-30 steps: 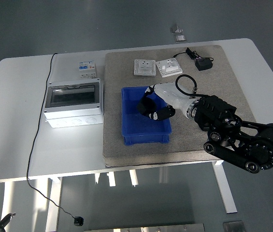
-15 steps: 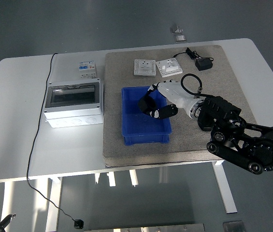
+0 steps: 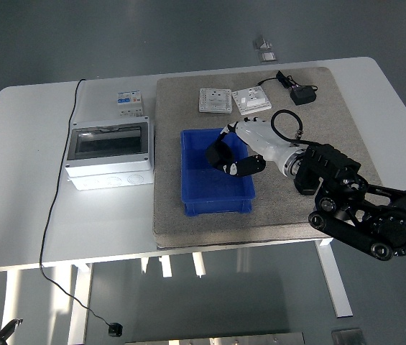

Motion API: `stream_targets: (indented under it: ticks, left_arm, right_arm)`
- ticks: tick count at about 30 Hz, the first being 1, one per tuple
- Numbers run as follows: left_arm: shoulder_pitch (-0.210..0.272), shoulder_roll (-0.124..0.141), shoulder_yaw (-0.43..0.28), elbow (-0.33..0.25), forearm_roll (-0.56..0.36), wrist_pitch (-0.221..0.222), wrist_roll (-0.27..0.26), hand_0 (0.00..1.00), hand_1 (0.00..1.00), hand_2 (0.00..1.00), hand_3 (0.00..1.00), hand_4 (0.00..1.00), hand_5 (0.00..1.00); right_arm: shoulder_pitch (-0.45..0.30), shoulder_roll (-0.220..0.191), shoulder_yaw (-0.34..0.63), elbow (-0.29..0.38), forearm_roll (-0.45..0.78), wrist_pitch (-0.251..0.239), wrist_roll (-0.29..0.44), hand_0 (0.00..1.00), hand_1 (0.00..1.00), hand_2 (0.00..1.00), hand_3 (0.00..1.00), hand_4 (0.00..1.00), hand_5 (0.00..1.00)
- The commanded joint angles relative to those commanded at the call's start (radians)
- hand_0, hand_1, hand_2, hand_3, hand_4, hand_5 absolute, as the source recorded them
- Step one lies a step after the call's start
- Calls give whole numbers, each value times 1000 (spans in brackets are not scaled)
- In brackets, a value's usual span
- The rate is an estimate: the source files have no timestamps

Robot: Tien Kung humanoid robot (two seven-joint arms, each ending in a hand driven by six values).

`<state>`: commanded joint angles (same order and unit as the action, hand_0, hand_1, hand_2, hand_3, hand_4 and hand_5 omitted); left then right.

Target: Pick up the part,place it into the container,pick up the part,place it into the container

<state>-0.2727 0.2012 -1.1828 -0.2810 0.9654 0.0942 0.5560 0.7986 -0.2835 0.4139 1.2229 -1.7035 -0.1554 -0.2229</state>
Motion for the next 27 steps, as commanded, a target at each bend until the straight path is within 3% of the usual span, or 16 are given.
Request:
stream_targets:
  ticks: [6, 7, 12, 13, 18, 19, 22, 27]
  left_arm:
    - [0, 1, 3, 0, -5, 0, 0, 696, 707, 746, 824, 876, 892]
    - [1, 2, 4, -1, -5, 1, 0, 696, 707, 746, 823, 877, 889]
    - [1, 2, 6, -1, -9, 1, 0, 696, 707, 746, 823, 877, 889]
    - [1, 2, 6, -1, -9, 2, 0, 696, 707, 746, 824, 878, 888]
    - [1, 3, 4, -1, -5, 1, 1, 696, 707, 746, 824, 878, 888]
    - [1, 3, 3, -2, -4, 0, 2, 696, 707, 747, 824, 879, 886]
    - [1, 4, 1, -2, 1, -1, 3, 696, 707, 747, 824, 879, 886]
    - [-1, 6, 3, -1, 1, -1, 1, 697, 708, 747, 824, 880, 886]
  right_arm:
    - [5, 2, -8, -11, -11, 15, -21, 998, 859, 836, 774, 664, 384]
    - [5, 3, -7, -12, -14, 17, -24, 998, 908, 873, 838, 693, 373]
    - [5, 4, -5, -15, -23, 23, -36, 998, 908, 873, 838, 693, 373]
    - [5, 4, -4, -16, -25, 23, -38, 998, 922, 895, 897, 742, 392]
    - [6, 4, -2, -20, -34, 16, -48, 998, 922, 895, 897, 742, 392]
    - [6, 4, -1, -21, -34, 14, -49, 998, 996, 992, 990, 839, 416]
    - [4, 3, 4, -22, -33, -1, -48, 998, 996, 992, 990, 839, 416]
    - [-58, -43, 89, 25, -57, -24, -82, 998, 968, 980, 979, 842, 387]
